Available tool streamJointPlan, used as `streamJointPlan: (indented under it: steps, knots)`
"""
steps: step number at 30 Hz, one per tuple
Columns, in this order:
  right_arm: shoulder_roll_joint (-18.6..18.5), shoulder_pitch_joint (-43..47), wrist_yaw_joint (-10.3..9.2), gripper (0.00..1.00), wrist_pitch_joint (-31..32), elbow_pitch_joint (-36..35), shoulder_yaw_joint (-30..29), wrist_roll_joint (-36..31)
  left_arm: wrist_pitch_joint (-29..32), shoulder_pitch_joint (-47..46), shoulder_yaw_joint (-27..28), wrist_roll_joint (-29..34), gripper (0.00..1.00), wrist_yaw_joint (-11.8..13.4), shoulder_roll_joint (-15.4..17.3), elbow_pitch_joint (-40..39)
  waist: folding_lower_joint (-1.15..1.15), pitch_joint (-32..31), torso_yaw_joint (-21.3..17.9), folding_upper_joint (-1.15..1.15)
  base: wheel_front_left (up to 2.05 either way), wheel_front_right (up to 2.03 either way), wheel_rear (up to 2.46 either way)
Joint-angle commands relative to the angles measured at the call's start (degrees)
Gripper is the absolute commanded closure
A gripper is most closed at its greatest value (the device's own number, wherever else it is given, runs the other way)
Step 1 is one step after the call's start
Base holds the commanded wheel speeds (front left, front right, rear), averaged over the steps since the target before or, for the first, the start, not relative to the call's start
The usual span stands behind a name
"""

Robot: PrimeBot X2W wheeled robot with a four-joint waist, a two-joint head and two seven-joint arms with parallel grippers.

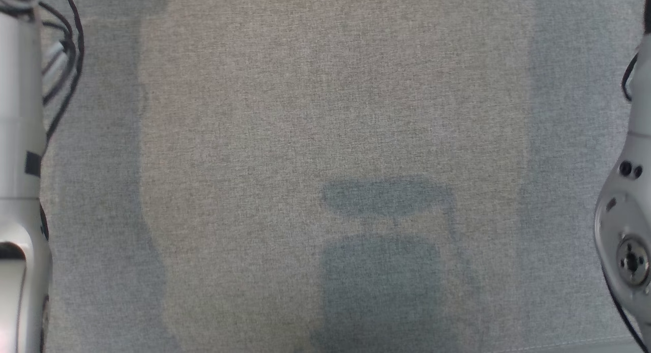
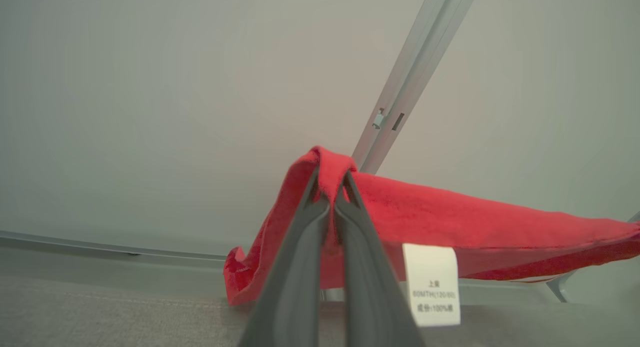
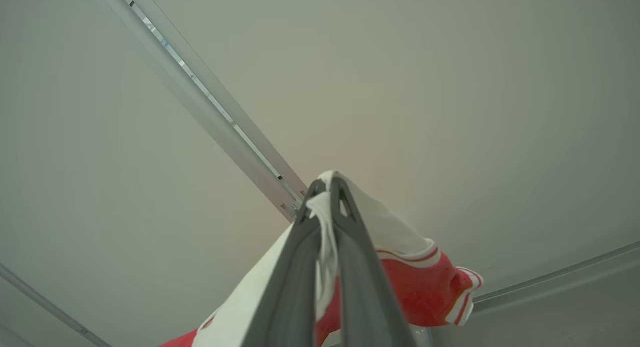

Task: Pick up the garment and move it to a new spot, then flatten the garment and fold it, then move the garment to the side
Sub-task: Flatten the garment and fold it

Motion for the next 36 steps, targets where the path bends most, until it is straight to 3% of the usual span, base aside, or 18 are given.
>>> streamJointPlan:
  steps: [1,9,18,25,36]
  knots:
    - [0.07,2.84,0.01,1.00,-0.14,-0.36,0.69,1.36,-0.33,2.16,-0.76,-0.59,1.00,-0.24,0.51,0.38,-0.01,0.06,-0.73,0.00,0.00,0.00,0.00]
    - [-5.61,26.21,0.01,1.00,0.62,-13.40,7.61,12.93,-1.80,16.47,-8.86,-9.27,1.00,-0.29,6.27,-5.84,-0.01,-2.08,-1.98,0.00,0.00,0.00,0.00]
    - [-10.49,49.58,0.00,1.00,-0.07,-23.72,8.89,14.14,-2.83,34.89,-11.49,-14.99,1.00,0.25,12.47,-15.05,-0.01,-9.84,-2.20,0.00,0.00,0.00,0.00]
    - [-13.08,67.51,-0.02,1.00,2.29,-29.20,9.65,10.42,-2.83,53.17,-15.20,-12.48,1.00,7.27,15.45,-26.00,-0.01,-16.13,-1.38,0.00,0.00,0.00,0.00]
    - [-12.23,91.01,-0.02,1.00,2.57,-33.17,7.53,9.93,-3.83,81.55,-18.82,-15.12,1.00,19.81,16.28,-43.35,-0.01,-21.83,-1.55,0.00,0.00,0.00,0.00]
